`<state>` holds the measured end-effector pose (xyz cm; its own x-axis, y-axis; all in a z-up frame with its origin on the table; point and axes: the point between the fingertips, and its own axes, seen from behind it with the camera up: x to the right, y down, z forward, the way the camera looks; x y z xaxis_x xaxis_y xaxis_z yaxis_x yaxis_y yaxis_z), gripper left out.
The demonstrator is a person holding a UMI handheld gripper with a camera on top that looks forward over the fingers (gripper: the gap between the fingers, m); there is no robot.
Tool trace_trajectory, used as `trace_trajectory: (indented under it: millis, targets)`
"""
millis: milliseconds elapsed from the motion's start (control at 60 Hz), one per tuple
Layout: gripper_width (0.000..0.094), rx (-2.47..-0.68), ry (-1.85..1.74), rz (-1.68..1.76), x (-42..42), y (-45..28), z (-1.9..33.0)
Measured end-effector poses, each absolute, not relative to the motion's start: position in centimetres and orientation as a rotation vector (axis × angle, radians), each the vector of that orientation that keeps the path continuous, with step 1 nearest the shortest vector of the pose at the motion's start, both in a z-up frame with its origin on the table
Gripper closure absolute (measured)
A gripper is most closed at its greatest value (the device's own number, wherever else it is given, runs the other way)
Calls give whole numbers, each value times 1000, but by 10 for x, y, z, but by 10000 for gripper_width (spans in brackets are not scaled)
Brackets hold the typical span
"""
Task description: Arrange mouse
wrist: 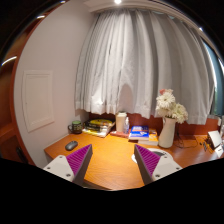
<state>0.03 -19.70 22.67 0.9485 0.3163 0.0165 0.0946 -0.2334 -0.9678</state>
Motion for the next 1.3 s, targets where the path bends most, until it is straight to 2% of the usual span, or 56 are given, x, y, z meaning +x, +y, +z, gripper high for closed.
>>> trace_trajectory:
  millis: [283,567,733,917,1133,1250,1300]
  targets:
    - [108,-1899,-151,229,-35,-186,149]
    - [109,-2032,-163,273,-176,-186,78]
    - [105,-2098,-206,296,-265,-166,50]
    - [101,-2154,-213,241,-324,-122,20]
    - [93,-2213,-175,185,-353,-64,2]
    - [117,-2265,-147,161,-354,-37,-9]
    - [158,-2272,-129,145,-353,-25,-8]
